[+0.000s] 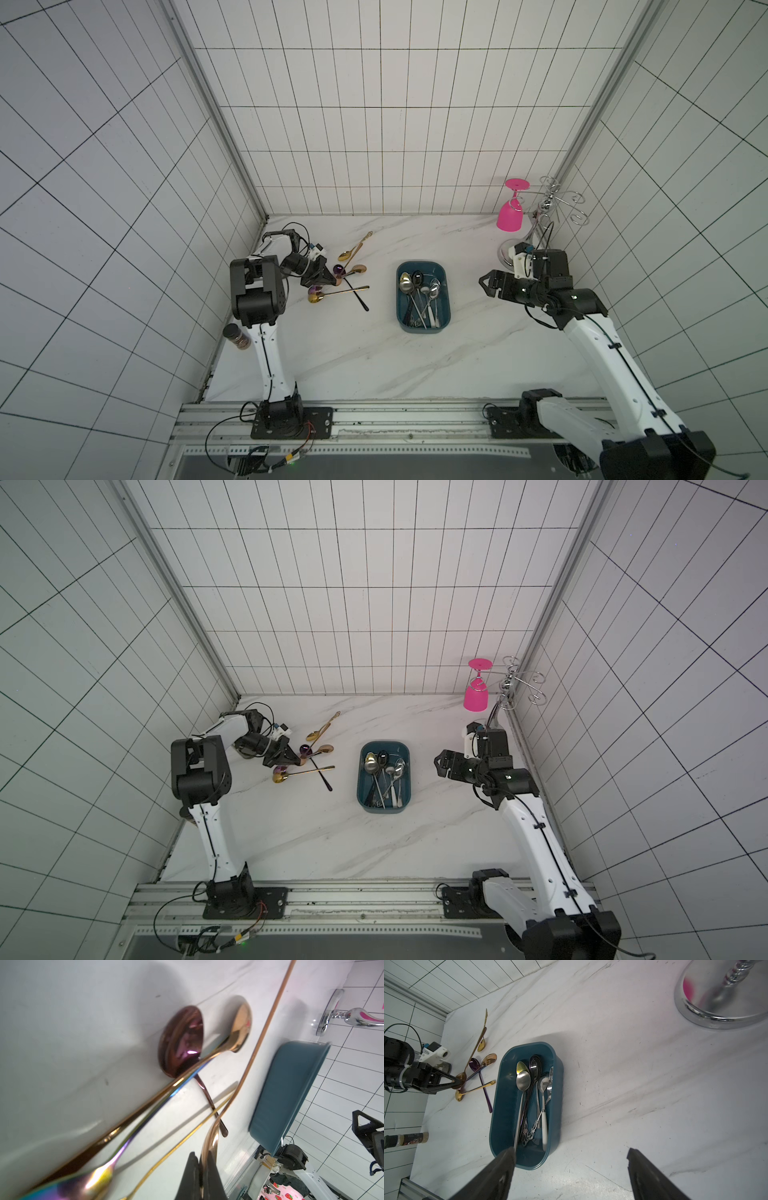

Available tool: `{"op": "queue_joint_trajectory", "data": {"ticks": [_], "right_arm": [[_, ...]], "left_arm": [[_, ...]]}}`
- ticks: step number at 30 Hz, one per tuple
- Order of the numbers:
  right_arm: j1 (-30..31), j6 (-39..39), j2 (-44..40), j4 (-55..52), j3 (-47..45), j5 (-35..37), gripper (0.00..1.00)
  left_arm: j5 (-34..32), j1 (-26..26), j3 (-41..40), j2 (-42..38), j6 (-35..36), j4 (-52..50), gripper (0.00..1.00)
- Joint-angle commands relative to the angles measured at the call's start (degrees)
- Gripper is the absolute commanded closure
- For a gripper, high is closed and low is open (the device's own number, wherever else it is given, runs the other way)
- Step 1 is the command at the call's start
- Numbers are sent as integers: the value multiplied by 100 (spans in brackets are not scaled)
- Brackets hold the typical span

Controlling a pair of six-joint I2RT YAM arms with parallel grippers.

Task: Put the spoon into the storage box
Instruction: Pick up the spoon from the center of the board.

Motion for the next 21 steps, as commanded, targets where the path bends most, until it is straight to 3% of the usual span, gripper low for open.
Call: {"op": "queue_joint_trajectory", "data": {"ticks": [1, 8, 15, 21], "right_arm": [[-41, -170, 38, -3, 218, -201, 14], [325, -623, 210, -315, 674, -239, 16], [1246, -1370, 580, -822, 1318, -148, 19], [1912, -1767, 1153, -1348, 2033, -264, 26]], "left_arm": [[-118, -31, 183, -537, 575, -265, 100], [-1387, -566, 728, -1068, 1741, -931, 100], [-2882, -1522, 1224, -1450, 3153, -1654, 100], [-3322, -2198, 1563, -1711, 4123, -2362, 100]]}}
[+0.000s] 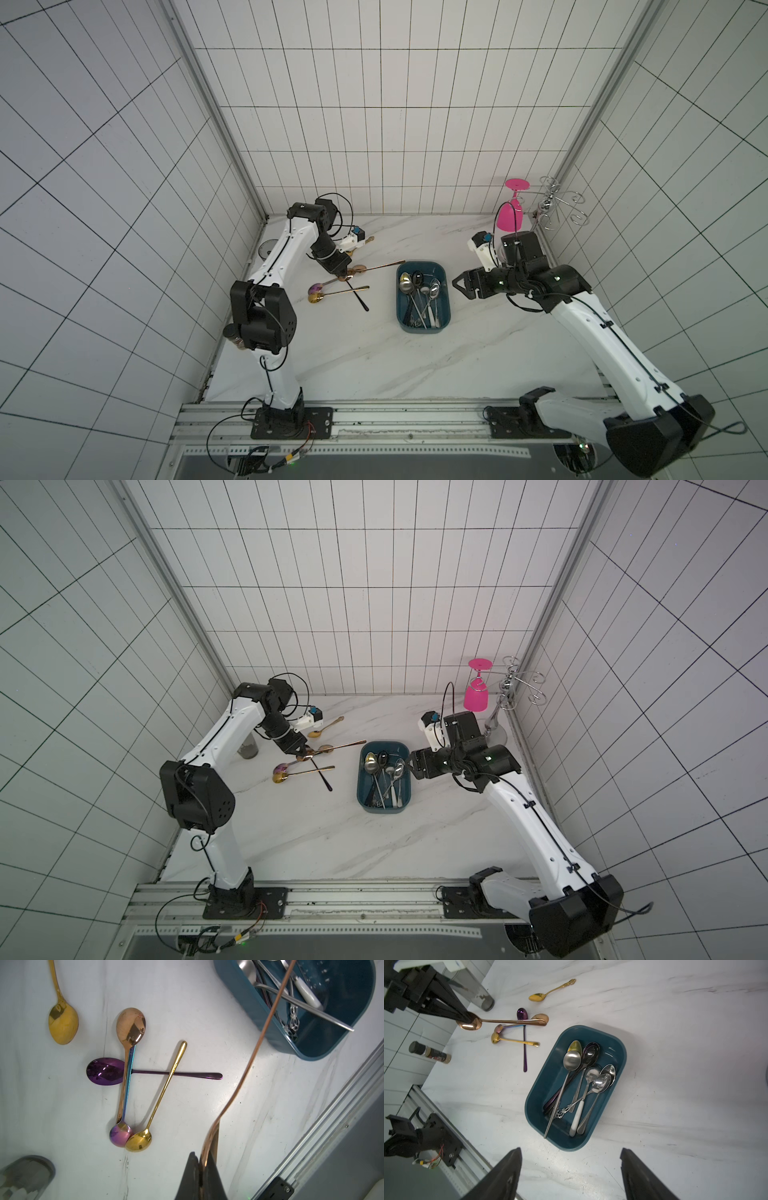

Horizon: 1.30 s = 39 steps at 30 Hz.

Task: Put the spoon into the storage box
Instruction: Pick up the spoon from the center of the board.

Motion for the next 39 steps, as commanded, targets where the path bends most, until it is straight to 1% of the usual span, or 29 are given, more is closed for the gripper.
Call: {"op": "queue_joint_trajectory", "data": {"ticks": [1, 6, 8, 13, 18, 25, 34, 36, 38, 39], "right_arm": [[261, -347, 294, -492, 506, -117, 28], [554, -268, 822, -623, 964, -559, 34], [654, -214, 1032, -628, 1107, -786, 34], [817, 165, 1467, -279, 1173, -1513, 37], [954, 452, 1847, 180, 1125, -2039, 41], [1211, 500, 2312, 308, 1282, -2315, 47], [1464, 448, 2652, 294, 1372, -2421, 65], [1481, 446, 2681, 290, 1396, -2419, 71], [1482, 438, 2698, 283, 1414, -2407, 83], [1482, 431, 2701, 267, 1423, -2417, 91]], "left_arm": [[-517, -321, 352, -242, 854, -591, 100], [-930, -916, 537, -256, 1100, -905, 100], [-909, -1089, 571, -304, 1181, -954, 100], [-577, -1483, 599, -472, 1360, -972, 100], [-430, -1724, 632, -538, 1409, -986, 100], [-449, -1899, 633, -550, 1409, -1014, 100], [-332, -1931, 629, -542, 1370, -1019, 100], [-327, -1929, 638, -563, 1369, -1014, 100], [-322, -1928, 634, -565, 1369, -1014, 100], [-322, -1924, 629, -572, 1369, -1020, 100]]}}
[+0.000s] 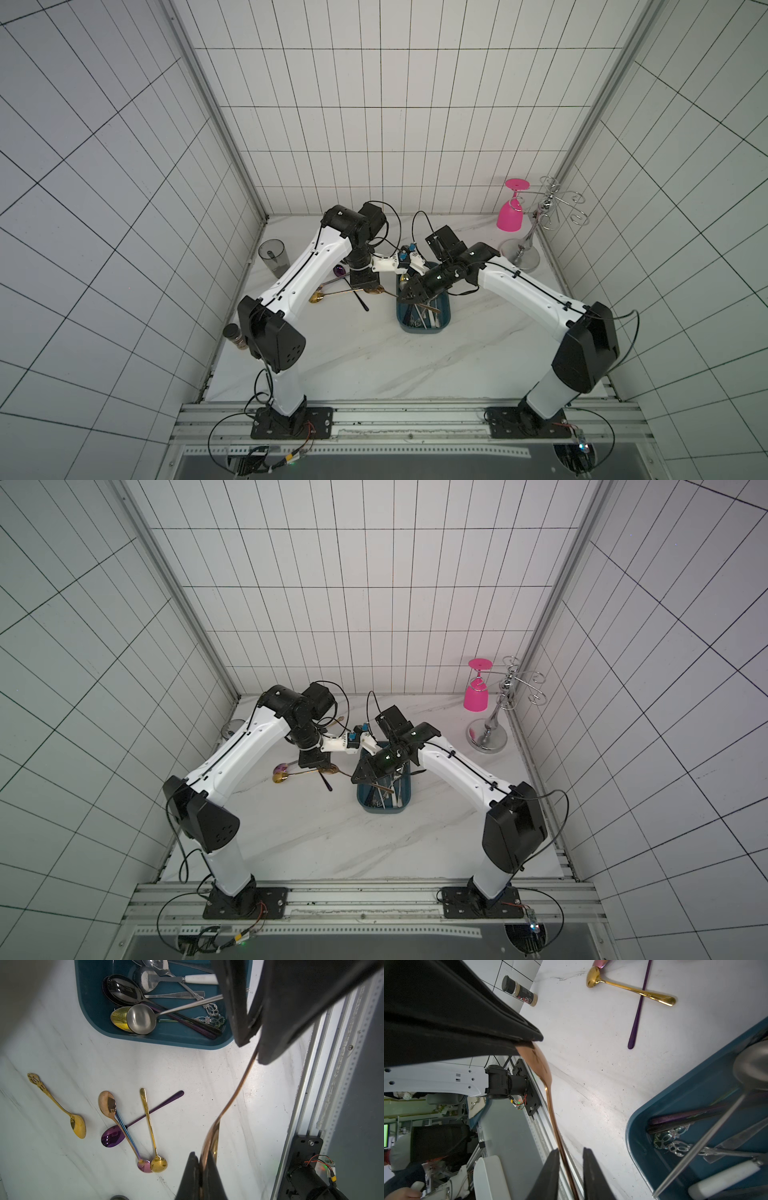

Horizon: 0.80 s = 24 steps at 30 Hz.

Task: Put the spoon into the storage box
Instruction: Pick up the spoon from the center of the board.

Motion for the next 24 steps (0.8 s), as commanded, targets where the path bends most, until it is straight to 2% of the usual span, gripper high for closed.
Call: {"op": "queue_joint_trajectory", "data": {"ticks": [1, 6, 7, 10, 12, 15, 17, 20, 24], "right_arm": [[59, -28, 104, -28, 292, -57, 99], [57, -90, 76, -113, 278, -44, 100], [51, -92, 44, -112, 245, -27, 100], [26, -86, -95, -57, 82, 43, 100], [-47, 111, -277, 315, -193, -72, 100], [-235, 631, -572, 969, -704, -118, 100], [-451, 1060, -761, 1469, -1094, -130, 100], [-798, 1908, -1116, 2558, -1853, -101, 100], [-1056, 2765, -1474, 3571, -2677, 502, 100]], "left_arm": [[166, -19, 106, -168, 7, -381, 100], [144, -13, 96, -223, -50, -310, 100], [120, -12, 79, -252, -88, -253, 94], [106, 38, -116, -495, -243, 158, 57], [127, 114, -385, -776, -373, 728, 43], [197, 289, -813, -1225, -617, 1489, 30], [289, 460, -979, -1422, -827, 1822, 25], [466, 759, -1102, -1591, -1155, 2026, 24], [481, 1093, -1534, -1848, -1829, 2448, 20]]}}
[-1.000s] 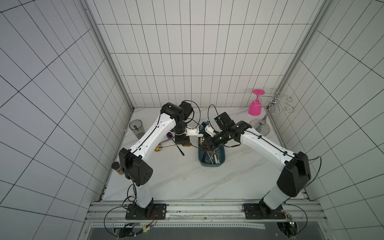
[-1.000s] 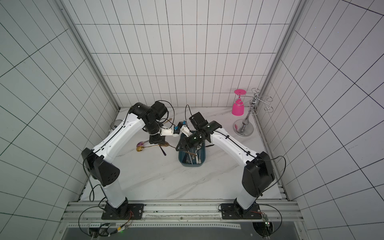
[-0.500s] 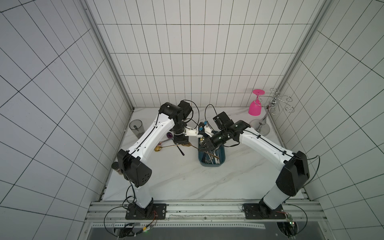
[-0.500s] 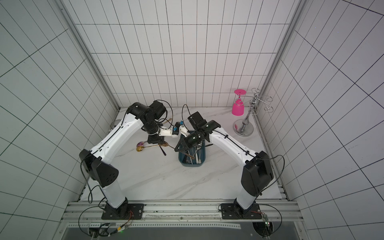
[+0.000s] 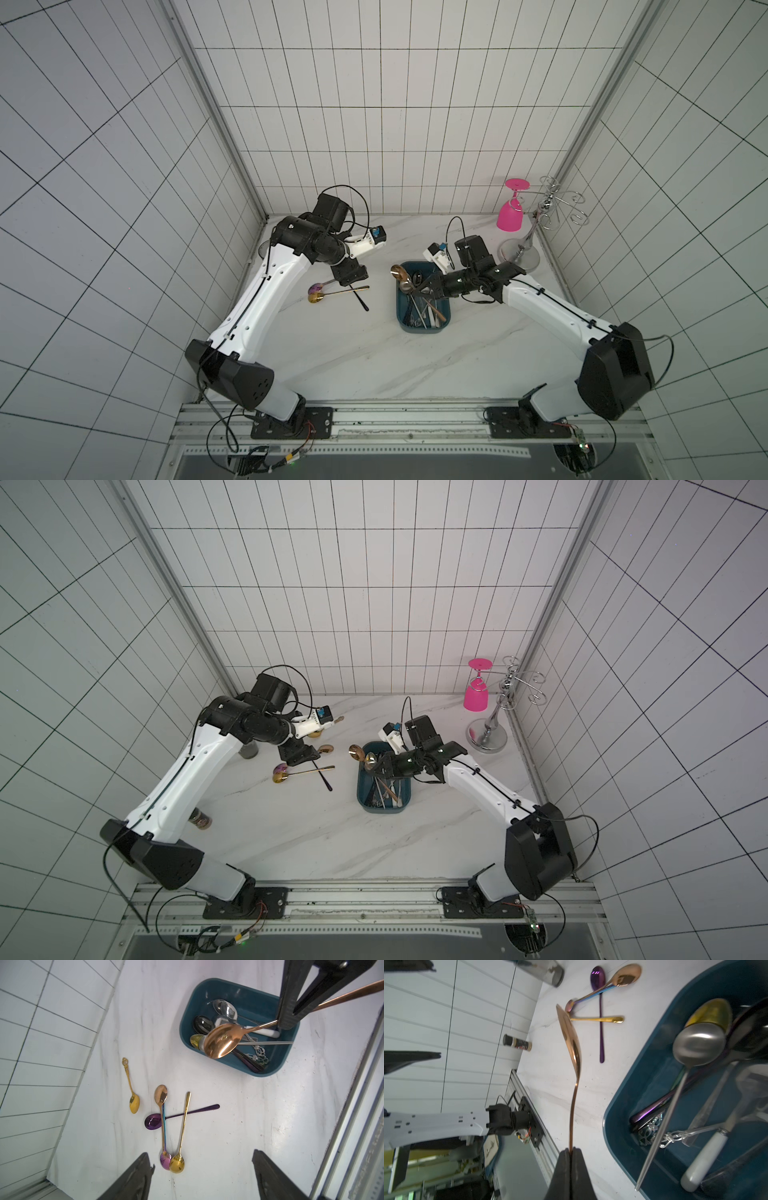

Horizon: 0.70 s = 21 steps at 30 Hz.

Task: Put the spoon into the storage box
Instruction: Pick up the spoon from the center of the board, then place the spoon in the storage box.

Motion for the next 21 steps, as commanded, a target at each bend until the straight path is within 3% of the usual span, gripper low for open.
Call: {"op": "queue_joint_trajectory", "data": {"ticks": [1, 5, 10, 13, 21], "right_arm": [[-109, 1039, -242, 1246, -573, 678, 100], [-63, 1601, -171, 1765, -924, 1158, 100], [216, 1980, -149, 2125, -1184, 2229, 100], [390, 2186, 84, 2335, -1215, 2589, 100], [437, 2987, 365, 3180, -1714, 3314, 100]], "left_arm": [[88, 199, -452, -215, -842, 718, 19], [-382, 339, -1061, -471, -1753, 1326, 16], [137, 800, -1506, -674, -2593, 1702, 11], [477, 1061, -1774, -745, -2771, 1898, 9], [557, 1273, -2075, -822, -2805, 2005, 4]]}}
